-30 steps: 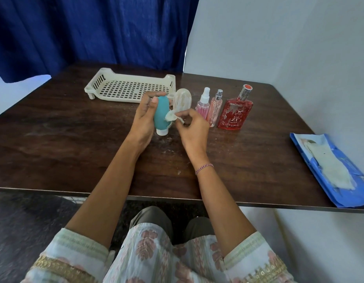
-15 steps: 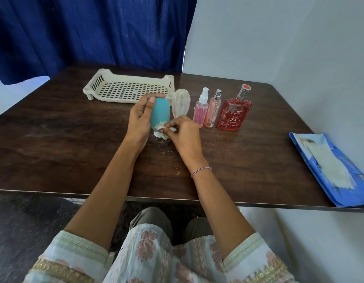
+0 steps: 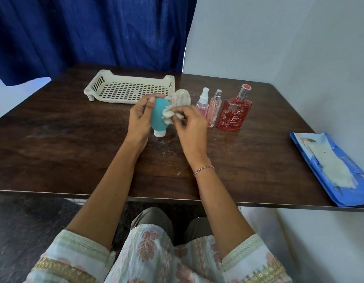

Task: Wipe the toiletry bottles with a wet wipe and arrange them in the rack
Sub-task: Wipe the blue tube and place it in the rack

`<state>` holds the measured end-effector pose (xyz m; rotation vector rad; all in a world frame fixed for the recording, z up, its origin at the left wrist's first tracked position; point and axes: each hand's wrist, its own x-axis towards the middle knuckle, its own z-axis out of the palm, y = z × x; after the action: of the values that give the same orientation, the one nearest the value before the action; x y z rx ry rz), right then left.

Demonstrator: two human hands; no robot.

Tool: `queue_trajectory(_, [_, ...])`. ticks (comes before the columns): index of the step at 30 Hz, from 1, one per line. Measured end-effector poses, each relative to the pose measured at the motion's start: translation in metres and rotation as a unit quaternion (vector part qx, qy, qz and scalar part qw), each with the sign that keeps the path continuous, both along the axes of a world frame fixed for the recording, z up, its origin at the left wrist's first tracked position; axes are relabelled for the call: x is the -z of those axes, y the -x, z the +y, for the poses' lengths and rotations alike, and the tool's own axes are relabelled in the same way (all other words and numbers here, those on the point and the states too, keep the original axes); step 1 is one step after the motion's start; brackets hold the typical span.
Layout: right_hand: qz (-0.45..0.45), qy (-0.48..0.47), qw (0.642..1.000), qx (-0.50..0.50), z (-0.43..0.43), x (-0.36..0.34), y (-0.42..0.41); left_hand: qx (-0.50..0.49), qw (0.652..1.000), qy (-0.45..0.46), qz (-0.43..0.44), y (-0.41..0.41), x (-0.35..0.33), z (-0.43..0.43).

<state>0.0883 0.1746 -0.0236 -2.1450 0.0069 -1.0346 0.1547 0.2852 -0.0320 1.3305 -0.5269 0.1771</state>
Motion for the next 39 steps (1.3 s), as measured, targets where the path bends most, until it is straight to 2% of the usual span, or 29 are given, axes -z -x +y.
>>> queue_trajectory(3, [0.001,0.064,0.996,-0.055,0.011,0.002,0.0,0.019,1.0,0.004,0.002,-0.002,0.002,0.002])
queue_trajectory(7, [0.056,0.122,0.989,-0.058,0.012,0.006,-0.004,0.008,1.0,-0.002,0.01,-0.003,0.003,0.001])
queue_trajectory(13, [0.2,0.136,0.968,-0.067,0.001,0.012,-0.005,-0.013,1.0,-0.017,0.011,-0.004,0.005,0.0])
queue_trajectory(15, [0.181,0.099,0.978,-0.037,-0.006,0.01,-0.004,-0.009,1.0,-0.013,0.011,-0.002,0.004,-0.002])
queue_trajectory(19, [0.01,-0.026,0.999,0.037,-0.011,0.001,-0.002,-0.01,1.0,-0.008,0.013,-0.001,0.001,0.0])
queue_trajectory(21, [-0.028,-0.027,0.999,0.028,-0.008,-0.001,-0.003,-0.007,1.0,-0.006,0.007,-0.002,0.001,0.001])
queue_trajectory(26, [0.001,0.046,0.998,-0.031,0.0,0.001,-0.004,0.0,1.0,-0.007,0.002,-0.002,0.003,0.0])
queue_trajectory(31, [0.091,0.073,0.992,-0.044,-0.004,0.007,-0.005,-0.012,1.0,-0.017,0.009,-0.003,0.004,0.001])
queue_trajectory(39, [0.137,0.118,0.983,-0.02,-0.003,0.014,-0.008,-0.019,1.0,-0.015,0.009,-0.003,0.002,0.002])
